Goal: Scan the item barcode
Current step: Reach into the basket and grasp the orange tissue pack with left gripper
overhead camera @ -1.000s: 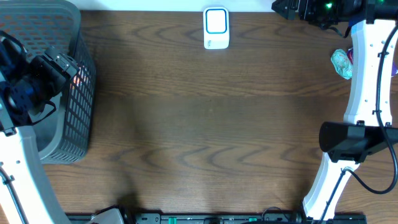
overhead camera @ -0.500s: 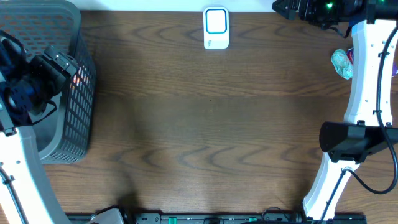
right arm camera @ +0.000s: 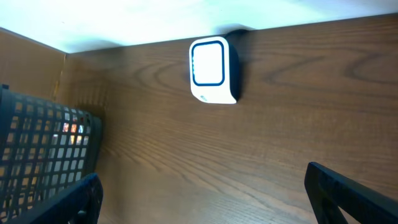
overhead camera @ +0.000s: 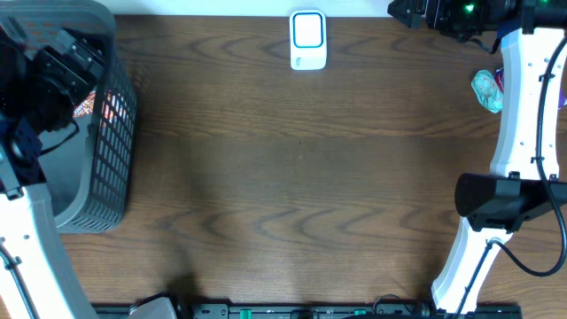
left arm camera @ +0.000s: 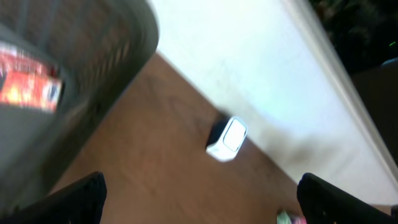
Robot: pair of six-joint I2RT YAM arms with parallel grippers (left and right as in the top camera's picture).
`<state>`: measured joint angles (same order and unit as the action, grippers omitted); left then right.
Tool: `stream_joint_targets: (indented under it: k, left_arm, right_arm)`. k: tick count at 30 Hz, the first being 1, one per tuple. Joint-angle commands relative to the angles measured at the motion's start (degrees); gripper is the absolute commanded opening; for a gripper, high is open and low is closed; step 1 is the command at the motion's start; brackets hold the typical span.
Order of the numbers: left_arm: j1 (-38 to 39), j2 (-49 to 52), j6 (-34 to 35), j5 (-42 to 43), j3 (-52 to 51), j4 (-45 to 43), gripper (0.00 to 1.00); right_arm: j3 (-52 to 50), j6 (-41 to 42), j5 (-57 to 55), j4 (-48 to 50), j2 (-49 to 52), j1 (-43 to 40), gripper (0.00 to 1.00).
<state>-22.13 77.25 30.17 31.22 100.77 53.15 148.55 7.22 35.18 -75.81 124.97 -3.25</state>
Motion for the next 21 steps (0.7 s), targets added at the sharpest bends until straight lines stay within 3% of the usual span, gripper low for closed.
stream_joint_targets:
  k: [1, 7, 21]
  left_arm:
    - [-1.2, -1.3, -0.5, -6.1, 0.5, -3.2, 0.98]
    - [-5.6, 0.3, 0.6, -24.7, 0.5, -4.8, 0.98]
    - [-14.5, 13.2, 3.2, -26.4, 0.5, -5.6, 0.99]
  right_arm:
    - [0.5, 0.5, 0.9, -0.1, 0.1, 0.1, 0.99]
    - [0.5, 0.4, 0.9, -0.1, 0.1, 0.1, 0.99]
    - [0.5, 0.5, 0.9, -0.1, 0.1, 0.1, 0.99]
